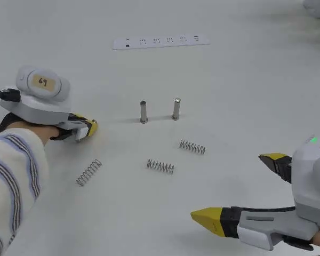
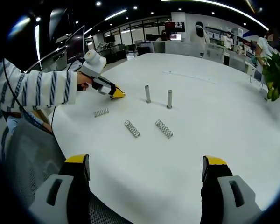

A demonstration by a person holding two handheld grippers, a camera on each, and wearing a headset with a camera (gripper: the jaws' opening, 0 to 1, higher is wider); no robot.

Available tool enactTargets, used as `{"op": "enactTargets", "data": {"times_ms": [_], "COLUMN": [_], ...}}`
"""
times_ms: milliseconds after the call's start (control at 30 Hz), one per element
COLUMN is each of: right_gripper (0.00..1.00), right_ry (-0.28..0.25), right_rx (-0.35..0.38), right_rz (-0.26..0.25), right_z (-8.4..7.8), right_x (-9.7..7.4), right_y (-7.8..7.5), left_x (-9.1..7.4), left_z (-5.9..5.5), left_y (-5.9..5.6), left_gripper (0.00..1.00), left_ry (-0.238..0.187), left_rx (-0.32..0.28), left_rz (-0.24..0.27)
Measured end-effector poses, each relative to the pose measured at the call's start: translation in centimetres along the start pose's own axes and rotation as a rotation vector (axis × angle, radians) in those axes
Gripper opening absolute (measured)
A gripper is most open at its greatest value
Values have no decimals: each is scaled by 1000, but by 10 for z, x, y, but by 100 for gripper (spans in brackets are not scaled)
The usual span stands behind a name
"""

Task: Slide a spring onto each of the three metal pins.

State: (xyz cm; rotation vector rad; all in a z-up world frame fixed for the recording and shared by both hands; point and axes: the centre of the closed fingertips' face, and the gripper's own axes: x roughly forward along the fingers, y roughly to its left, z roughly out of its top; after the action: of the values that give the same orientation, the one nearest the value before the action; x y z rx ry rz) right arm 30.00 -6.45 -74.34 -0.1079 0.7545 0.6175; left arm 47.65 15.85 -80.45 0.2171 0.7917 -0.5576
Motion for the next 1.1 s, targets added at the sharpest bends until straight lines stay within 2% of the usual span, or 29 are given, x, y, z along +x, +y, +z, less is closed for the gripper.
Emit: {"op": "enactTargets", "data": {"times_ms": [267,733,900,1100], "right_gripper": [99,98,98,98], "right_ry": [2,-1,-5,-9], "right_rx": [0,-10,-6,-13], "right_rz": [1,2,-1,-5], "right_z": [1,2,1,1], "right_x": [0,-1,-1,-2], "right_y": [1,2,2,1], "left_x": [-1,-4,-11,-18], "left_z": [0,-2,5,11], "left_y": [-1,-1,4,11], "left_gripper": [0,0,0,0], "left_ry": [1,8,-16,-38], "left_rx": [-15,-77,-68,-87], "left_rz": [2,3,24,40]}}
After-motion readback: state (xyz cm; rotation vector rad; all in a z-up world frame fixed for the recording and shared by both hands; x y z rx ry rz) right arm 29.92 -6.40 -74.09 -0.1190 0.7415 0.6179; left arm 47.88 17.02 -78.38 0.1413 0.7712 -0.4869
